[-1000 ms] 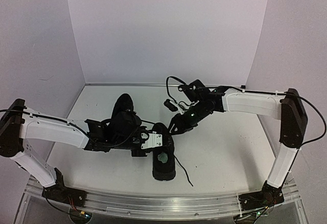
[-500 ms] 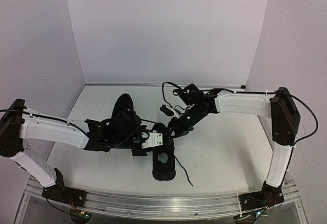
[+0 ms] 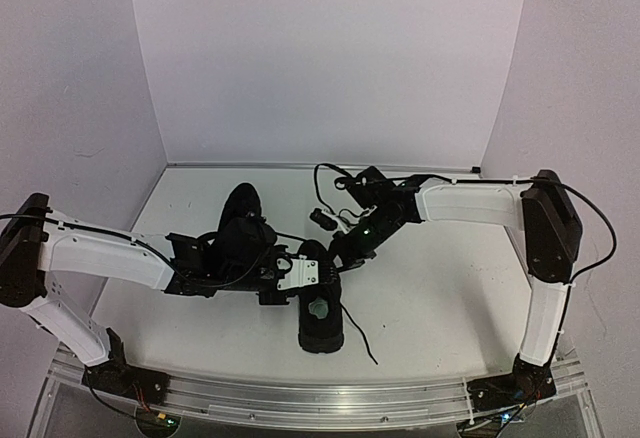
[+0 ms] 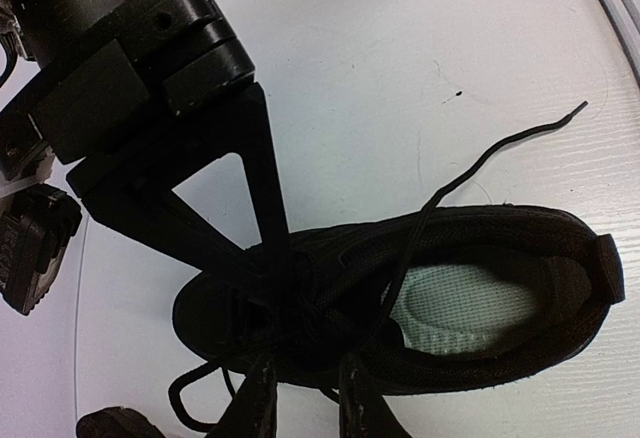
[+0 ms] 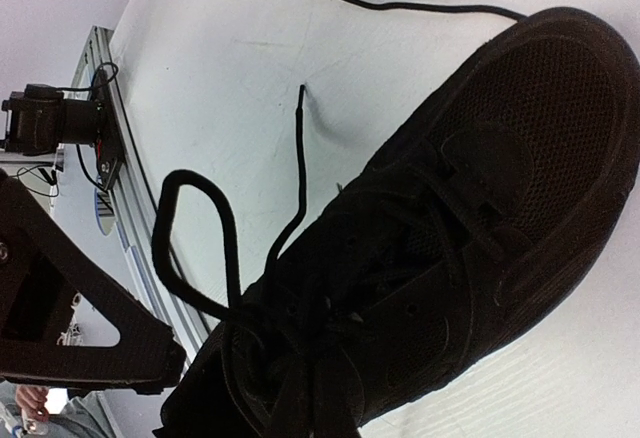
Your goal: Tie the shoes
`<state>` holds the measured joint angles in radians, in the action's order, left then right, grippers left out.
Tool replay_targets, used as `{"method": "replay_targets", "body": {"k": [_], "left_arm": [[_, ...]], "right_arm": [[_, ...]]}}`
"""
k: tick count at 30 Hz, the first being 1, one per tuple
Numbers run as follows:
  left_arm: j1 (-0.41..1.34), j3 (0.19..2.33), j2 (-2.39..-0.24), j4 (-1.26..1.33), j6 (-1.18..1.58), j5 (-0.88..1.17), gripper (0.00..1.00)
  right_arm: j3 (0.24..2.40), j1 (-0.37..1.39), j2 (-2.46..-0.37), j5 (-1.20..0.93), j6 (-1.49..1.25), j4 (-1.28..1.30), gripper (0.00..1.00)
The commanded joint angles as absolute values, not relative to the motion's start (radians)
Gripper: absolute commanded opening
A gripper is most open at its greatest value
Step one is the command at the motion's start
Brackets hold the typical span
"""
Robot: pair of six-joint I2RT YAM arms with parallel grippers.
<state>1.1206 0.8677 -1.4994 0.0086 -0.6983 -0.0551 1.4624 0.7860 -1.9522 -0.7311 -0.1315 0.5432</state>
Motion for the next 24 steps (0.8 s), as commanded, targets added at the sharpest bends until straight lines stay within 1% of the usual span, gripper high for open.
{"method": "replay_targets", "body": {"k": [1,14,24], "left_arm": [[1.123,0.881,-1.488,0.018,-0.693,-0.049,0.21],[1.123,0.919,-1.522,-0.04,-0.714,-0.028,0.18],[1.124,0.976,-1.59,-0.068,-0.752,-0.012,0.19]], "right_arm": [[1.482,0.79,-1.918,-0.735,-0.119,0.558,0.0],[1.436,0.79,-1.83,-0.692,-0.127,0.526,0.0],[1.408,0.791,-1.82,-0.684,-0.126,0.52,0.0]]}}
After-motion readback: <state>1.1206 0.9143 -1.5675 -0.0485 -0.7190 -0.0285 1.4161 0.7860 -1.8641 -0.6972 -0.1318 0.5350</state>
